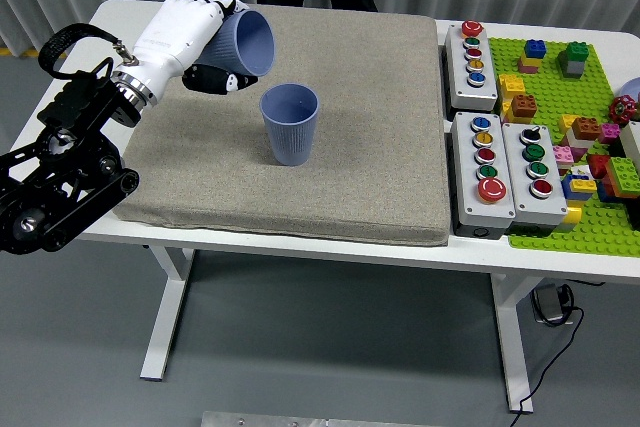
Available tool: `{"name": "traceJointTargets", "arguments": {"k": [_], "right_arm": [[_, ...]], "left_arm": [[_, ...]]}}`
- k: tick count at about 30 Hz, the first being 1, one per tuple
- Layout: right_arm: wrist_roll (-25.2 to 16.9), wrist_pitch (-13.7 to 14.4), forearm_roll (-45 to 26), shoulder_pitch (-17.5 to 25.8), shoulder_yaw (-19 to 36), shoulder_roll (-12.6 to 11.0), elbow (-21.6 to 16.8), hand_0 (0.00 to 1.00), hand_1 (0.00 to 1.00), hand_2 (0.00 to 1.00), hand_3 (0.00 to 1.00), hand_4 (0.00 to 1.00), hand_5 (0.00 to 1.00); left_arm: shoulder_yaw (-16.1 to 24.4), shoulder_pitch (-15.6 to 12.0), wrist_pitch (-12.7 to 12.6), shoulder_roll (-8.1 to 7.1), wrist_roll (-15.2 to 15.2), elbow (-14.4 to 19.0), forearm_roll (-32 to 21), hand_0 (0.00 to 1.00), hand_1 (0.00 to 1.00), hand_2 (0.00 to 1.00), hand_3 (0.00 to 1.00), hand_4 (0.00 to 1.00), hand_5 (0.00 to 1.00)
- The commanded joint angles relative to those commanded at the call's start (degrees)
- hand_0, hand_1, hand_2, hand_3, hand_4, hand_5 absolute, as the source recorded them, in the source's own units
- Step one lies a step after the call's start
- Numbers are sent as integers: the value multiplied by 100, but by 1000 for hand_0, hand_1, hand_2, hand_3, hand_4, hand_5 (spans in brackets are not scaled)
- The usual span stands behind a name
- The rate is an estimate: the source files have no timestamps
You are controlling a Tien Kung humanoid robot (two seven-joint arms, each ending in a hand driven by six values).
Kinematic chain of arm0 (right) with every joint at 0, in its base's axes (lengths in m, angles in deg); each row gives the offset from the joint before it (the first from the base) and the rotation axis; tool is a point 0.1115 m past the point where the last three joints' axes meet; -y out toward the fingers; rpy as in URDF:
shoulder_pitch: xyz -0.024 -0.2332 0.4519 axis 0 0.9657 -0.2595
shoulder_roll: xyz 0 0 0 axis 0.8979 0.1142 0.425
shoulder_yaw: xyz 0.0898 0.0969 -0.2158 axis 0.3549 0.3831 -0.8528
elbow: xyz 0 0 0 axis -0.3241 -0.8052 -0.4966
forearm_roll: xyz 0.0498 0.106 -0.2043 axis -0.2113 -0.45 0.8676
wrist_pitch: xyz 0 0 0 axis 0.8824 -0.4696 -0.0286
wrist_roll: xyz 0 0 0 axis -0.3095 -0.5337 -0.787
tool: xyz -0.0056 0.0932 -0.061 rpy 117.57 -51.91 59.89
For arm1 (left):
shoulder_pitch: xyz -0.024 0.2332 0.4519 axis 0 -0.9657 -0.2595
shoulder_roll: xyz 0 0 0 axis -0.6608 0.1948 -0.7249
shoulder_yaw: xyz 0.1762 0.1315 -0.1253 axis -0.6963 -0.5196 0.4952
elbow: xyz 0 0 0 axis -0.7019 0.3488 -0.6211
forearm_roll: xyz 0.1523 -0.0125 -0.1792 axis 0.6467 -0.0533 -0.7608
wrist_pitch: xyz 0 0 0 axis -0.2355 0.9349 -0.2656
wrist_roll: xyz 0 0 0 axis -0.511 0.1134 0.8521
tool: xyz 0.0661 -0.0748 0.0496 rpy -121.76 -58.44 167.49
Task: Pick cup pour cup place
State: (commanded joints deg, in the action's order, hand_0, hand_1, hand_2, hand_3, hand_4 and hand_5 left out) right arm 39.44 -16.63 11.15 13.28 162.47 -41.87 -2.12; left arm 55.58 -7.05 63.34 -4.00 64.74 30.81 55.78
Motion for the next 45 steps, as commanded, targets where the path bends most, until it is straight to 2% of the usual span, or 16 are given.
{"name": "traceJointTargets", "arguments": {"k": [8, 10, 12, 14, 18, 21, 22, 23, 26, 28, 29, 33, 36, 40, 41, 45], "right_arm": [[12, -12, 48, 45, 19, 18, -5, 700, 638, 596, 595, 2, 262], [16, -20, 75, 62, 30, 21, -6, 700, 638, 596, 595, 2, 262], [16, -21, 71, 76, 23, 22, -6, 699, 638, 596, 595, 2, 262], [12, -24, 91, 89, 36, 27, -5, 699, 638, 596, 595, 2, 262], [3, -18, 74, 103, 37, 35, -3, 700, 639, 596, 595, 2, 262], [1, -19, 73, 103, 39, 37, -1, 700, 639, 596, 595, 2, 262], [1, -20, 82, 108, 47, 41, -1, 700, 639, 596, 595, 2, 262], [1, -20, 84, 110, 49, 42, -1, 699, 639, 596, 595, 2, 261], [-5, -14, 74, 116, 51, 48, 1, 699, 639, 596, 595, 2, 261], [-8, -13, 72, 109, 52, 48, 3, 699, 639, 596, 595, 2, 261], [-10, -14, 74, 106, 54, 47, 3, 700, 639, 596, 595, 2, 261], [-25, -10, 74, 90, 58, 41, 8, 700, 639, 596, 595, 2, 261], [-32, -6, 62, 87, 51, 39, 10, 699, 639, 596, 595, 2, 259], [-25, -13, 100, 90, 68, 44, 8, 699, 639, 596, 595, 2, 259], [-23, -13, 105, 90, 70, 45, 8, 700, 639, 596, 595, 2, 258], [-16, -14, 111, 94, 75, 51, 6, 700, 639, 596, 595, 2, 258]], "left_arm": [[562, -495, -145, 139, -368, -23, -1906, 530, 536, 534, 562, 805, 172], [693, -651, -254, 237, -440, 5, -2408, 530, 536, 534, 562, 805, 172], [778, -776, -425, 344, -472, 2, -2649, 534, 548, 535, 565, 802, 178], [868, -934, -634, 491, -596, -44, -2802, 534, 548, 535, 565, 802, 178], [904, -1288, -1236, 784, -995, -86, -3240, 536, 547, 537, 573, 799, 187], [926, -1442, -1472, 956, -1246, -143, -3479, 536, 547, 537, 573, 799, 187], [962, -1528, -1539, 1081, -1418, -197, -3637, 536, 547, 537, 573, 799, 187], [973, -1555, -1558, 1126, -1504, -213, -3710, 574, 613, 590, 599, 791, 190], [1034, -1718, -1789, 1492, -1979, -399, -4038, 574, 613, 590, 599, 791, 190], [1004, -1758, -1875, 1658, -2229, -498, -4206, 574, 613, 590, 599, 791, 190], [985, -1765, -1898, 1694, -2282, -529, -4238, 604, 631, 610, 615, 793, 205], [913, -1792, -2018, 1788, -2561, -707, -4497, 604, 631, 610, 615, 793, 205], [876, -1815, -2032, 1837, -2897, -885, -4832, 619, 647, 625, 618, 798, 223], [786, -1822, -1999, 1884, -3068, -1162, -4856, 619, 647, 625, 618, 798, 223], [768, -1827, -1979, 1892, -3086, -1201, -4880, 646, 674, 677, 630, 811, 258], [679, -1872, -1931, 1952, -3147, -1367, -4992, 646, 674, 677, 630, 811, 258]]}}
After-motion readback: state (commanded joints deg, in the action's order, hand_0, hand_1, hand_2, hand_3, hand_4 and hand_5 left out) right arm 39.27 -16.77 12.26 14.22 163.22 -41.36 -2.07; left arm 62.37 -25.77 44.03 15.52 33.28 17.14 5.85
